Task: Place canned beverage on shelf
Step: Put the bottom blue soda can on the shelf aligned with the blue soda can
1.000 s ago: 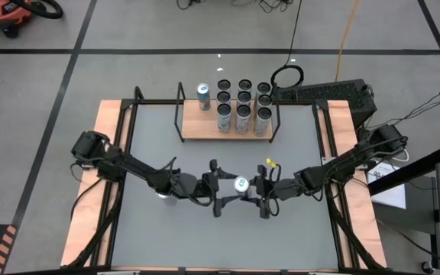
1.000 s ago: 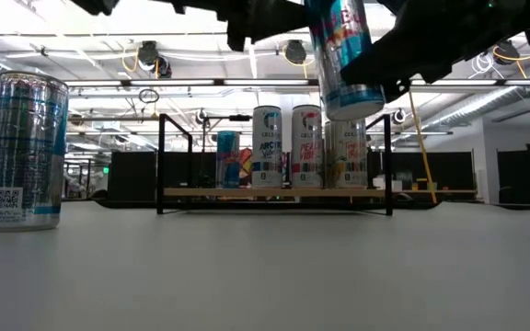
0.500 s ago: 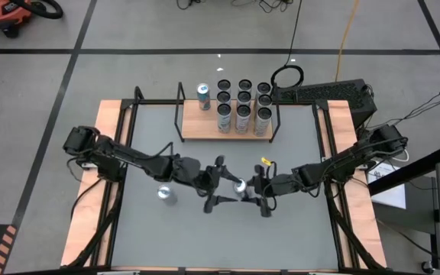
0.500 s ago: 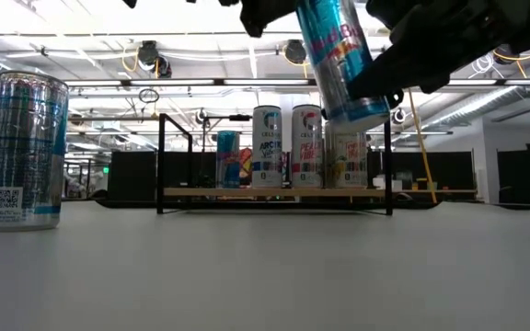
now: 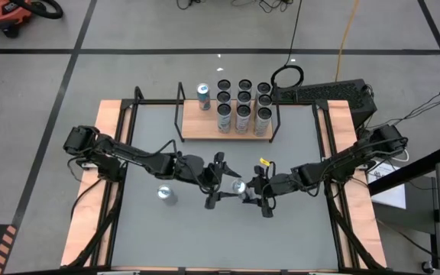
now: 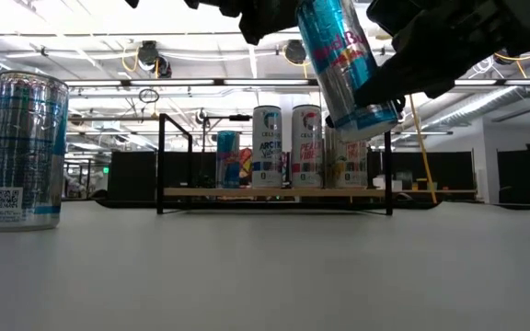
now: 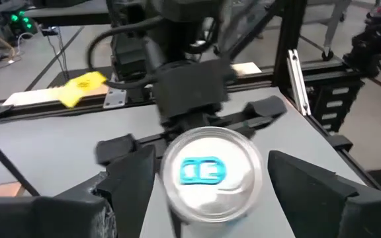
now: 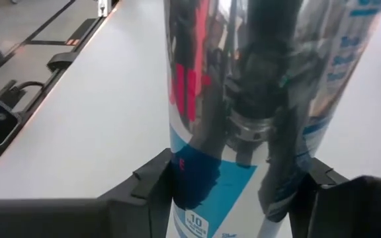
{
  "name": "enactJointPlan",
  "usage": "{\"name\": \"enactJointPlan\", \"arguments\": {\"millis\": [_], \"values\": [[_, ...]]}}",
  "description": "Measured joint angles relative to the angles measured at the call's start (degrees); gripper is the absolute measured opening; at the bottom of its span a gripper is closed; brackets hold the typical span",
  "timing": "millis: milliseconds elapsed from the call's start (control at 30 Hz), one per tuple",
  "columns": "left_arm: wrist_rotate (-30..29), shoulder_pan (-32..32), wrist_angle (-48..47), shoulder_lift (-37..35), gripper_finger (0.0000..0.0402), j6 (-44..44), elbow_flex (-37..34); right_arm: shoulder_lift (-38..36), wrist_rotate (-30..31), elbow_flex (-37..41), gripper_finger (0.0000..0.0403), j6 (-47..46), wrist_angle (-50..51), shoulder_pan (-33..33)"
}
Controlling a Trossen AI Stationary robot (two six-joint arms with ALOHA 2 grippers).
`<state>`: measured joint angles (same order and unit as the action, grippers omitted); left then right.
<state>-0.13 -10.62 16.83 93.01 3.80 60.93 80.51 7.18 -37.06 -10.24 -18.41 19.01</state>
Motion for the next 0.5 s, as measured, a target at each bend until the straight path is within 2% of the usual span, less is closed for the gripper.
{"name": "enactJointPlan", "arguments": {"millis": [133, 367, 500], "values": [[-0.51, 0.06, -0.16, 0.02, 0.03, -1.43, 0.18, 0.0, -0.2, 0.0, 0.0169, -0.03, 0.01, 0.08], [0.56, -0.34, -1.26, 0.04, 0.0355, -1.23, 0.26, 0.0, -0.17, 0.0, 0.0169, 0.0, -0.05, 0.08], [-0.7, -0.59, -0.87, 0.69, 0.0363, -0.47, 0.27, 0.0, -0.09, 0.0, 0.0169, 0.16, -0.14, 0.06]]}}
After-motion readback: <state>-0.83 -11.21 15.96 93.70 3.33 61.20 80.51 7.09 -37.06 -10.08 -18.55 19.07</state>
